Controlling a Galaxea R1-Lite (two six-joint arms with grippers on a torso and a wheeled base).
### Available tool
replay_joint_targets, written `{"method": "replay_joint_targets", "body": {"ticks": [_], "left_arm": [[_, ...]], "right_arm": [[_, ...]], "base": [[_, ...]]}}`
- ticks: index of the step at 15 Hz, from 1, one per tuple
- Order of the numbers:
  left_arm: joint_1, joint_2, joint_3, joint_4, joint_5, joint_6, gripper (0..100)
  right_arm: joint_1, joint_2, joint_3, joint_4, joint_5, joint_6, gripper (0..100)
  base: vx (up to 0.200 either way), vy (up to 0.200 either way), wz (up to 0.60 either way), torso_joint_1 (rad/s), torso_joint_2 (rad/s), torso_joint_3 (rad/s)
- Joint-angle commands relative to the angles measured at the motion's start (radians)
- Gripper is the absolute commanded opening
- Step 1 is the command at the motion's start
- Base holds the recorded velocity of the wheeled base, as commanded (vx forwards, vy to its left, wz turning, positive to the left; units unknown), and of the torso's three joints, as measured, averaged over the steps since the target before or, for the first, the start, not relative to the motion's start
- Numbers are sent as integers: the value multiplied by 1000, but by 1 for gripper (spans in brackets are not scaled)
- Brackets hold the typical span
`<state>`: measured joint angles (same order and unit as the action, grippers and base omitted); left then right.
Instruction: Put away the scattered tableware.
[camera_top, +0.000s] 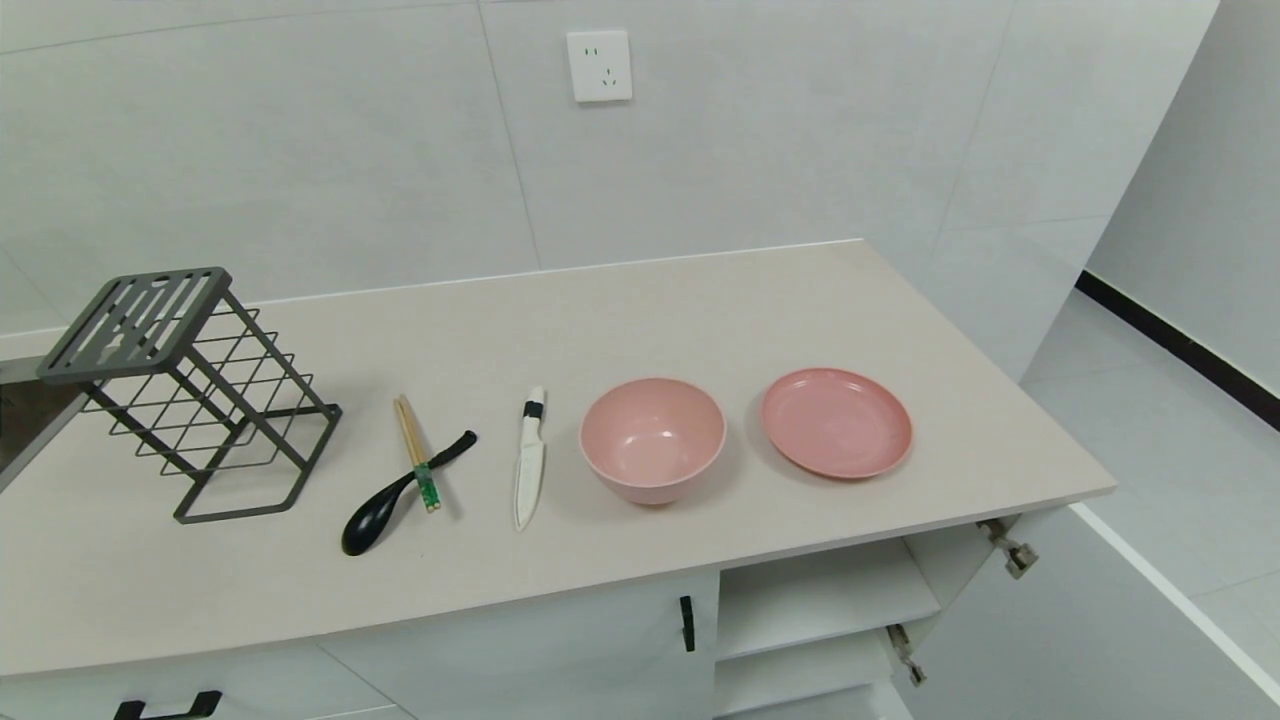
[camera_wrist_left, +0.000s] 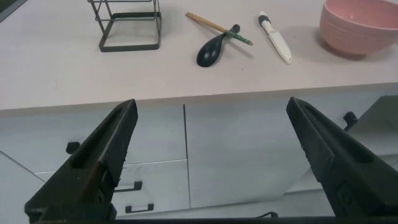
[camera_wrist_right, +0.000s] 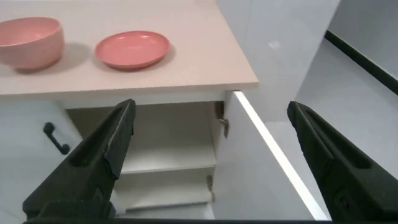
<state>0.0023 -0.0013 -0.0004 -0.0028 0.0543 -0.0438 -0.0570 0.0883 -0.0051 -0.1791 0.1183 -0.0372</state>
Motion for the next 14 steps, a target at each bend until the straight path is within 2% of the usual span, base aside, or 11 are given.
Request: {"method": "replay_joint_targets", "body": {"ticks": [1,3,7,8,14], "left_arm": [[1,1,0,0,-1,5,100],[1,1,-1,1,-1,5,100],[1,1,-1,0,-1,-4,100],[1,1,-1,0,-1,-4,100],[1,1,0,0,-1,-5,100]], "right_arm": [[2,67,-65,1,123,-3,100],[26,217,-131,0,190,-4,100],[178,467,-193,-23,202,-9,100],[194,519,-204,-36,202,-13,100],[198,956,-208,-375,225,-64,100]], "base": [[0,0,0,0,0,0],[0,0,0,0,0,0],[0,0,0,0,0,0],[0,0,0,0,0,0],[0,0,0,0,0,0]]}}
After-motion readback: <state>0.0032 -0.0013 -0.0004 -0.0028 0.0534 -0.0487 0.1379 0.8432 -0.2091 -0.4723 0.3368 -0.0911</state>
